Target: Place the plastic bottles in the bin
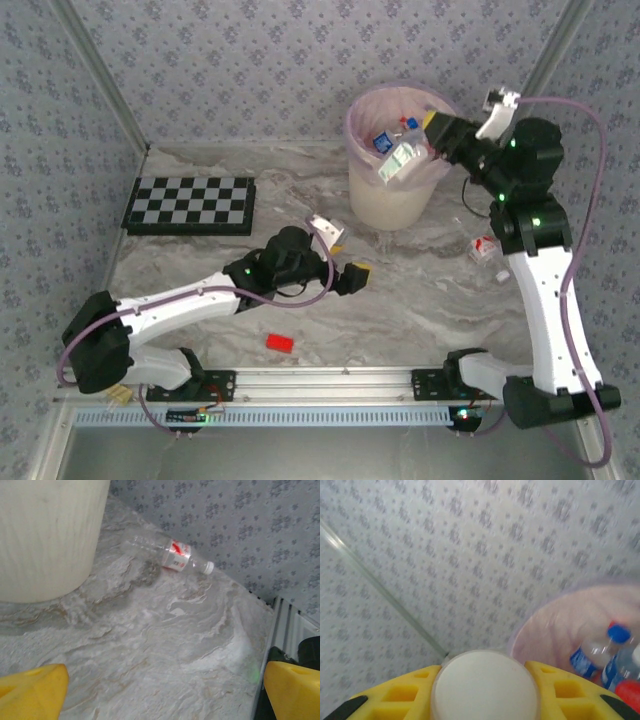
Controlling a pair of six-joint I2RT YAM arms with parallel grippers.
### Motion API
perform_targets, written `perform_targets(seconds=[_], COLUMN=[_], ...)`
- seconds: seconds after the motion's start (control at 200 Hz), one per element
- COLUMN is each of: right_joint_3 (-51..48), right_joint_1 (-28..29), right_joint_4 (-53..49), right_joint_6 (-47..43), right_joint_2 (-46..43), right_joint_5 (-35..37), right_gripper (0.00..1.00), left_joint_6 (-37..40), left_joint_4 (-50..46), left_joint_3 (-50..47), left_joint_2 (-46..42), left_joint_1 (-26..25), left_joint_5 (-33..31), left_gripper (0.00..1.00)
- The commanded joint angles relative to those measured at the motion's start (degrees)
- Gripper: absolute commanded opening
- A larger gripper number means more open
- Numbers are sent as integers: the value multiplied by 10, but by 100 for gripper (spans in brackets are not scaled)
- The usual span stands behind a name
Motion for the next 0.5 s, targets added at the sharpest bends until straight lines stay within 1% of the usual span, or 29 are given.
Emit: perform_targets(seconds=[0.0,0.1,0.295,0.375,0.495], right_joint_3=[46,98,176,204,252], right_joint_1=[-5,-5,14,20,28], right_joint_4=[51,90,124,124,110], right_joint_6=[-43,-52,-55,-54,-50], right_joint_2=[80,152,266,306,364], right_joint_5=[121,152,217,240,253], right_gripper=[0,0,0,0,0], left_joint_6=[-11,-29,-66,-76,-82], left_joint_4=[-28,-42,-41,-51,-62], left_joint_3=[-21,-36,-70,-73,-82], left_joint_2=[-14,-25,-46,-54,-72], left_joint_1=[6,8,17,20,21], left_joint_5=[-34,-52,-71,-76,-85], left_gripper=[100,100,100,100,100])
